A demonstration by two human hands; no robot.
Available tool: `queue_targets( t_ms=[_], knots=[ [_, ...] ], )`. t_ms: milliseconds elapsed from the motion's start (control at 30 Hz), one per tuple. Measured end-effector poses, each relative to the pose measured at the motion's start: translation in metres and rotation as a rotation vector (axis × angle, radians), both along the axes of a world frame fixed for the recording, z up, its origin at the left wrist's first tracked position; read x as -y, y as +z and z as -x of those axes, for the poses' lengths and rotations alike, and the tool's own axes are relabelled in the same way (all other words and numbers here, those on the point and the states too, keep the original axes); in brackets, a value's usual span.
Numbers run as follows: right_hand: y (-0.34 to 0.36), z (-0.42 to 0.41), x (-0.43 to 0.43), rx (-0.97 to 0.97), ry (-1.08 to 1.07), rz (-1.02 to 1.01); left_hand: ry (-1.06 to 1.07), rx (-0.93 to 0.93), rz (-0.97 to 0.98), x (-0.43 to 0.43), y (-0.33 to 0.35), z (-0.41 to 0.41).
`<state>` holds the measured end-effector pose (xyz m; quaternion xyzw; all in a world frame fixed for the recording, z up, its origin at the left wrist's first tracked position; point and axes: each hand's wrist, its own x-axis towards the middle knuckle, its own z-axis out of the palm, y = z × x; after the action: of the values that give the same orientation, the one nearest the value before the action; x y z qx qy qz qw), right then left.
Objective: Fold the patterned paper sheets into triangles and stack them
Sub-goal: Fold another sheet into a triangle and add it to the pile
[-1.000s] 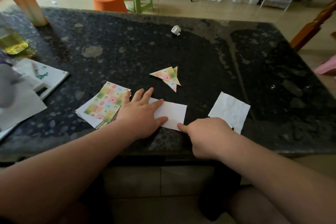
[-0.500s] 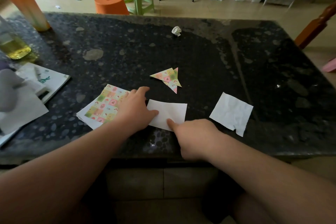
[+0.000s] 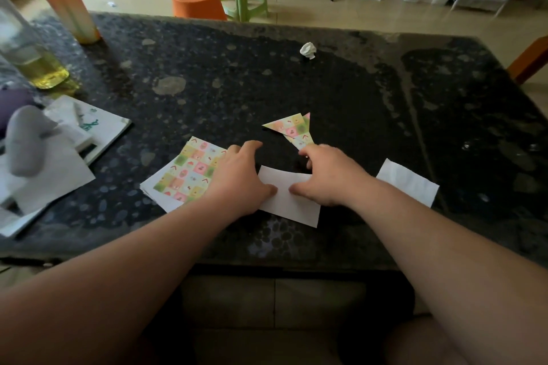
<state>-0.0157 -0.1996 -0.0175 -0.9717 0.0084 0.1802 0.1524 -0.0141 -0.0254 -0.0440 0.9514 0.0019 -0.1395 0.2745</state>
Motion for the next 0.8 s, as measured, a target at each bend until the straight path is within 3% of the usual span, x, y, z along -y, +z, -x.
queue_targets(
  t_ms=[67, 233, 467, 633, 800],
  knots=[
    [-0.002, -0.003, -0.004, -0.109, -0.050, -0.074, -0.016, -0.003, 0.011, -0.004, 0.001, -0.002],
    [-0.004, -0.005, -0.002, -0.160, -0.039, -0.180, -0.050, -0.043, 0.070, -0.010, 0.006, -0.004],
    [-0.001, 0.000, 0.028, -0.261, -0.315, -0.607, 0.059, -0.055, 0.293, -0.005, 0.010, -0.010],
    [-0.001, 0.001, 0.034, -0.310, -0.342, -0.624, 0.091, -0.038, 0.350, 0.002, 0.012, -0.007],
    [0.000, 0.003, 0.030, -0.241, -0.356, -0.659, 0.115, -0.045, 0.470, 0.005, 0.013, -0.002]
  ],
)
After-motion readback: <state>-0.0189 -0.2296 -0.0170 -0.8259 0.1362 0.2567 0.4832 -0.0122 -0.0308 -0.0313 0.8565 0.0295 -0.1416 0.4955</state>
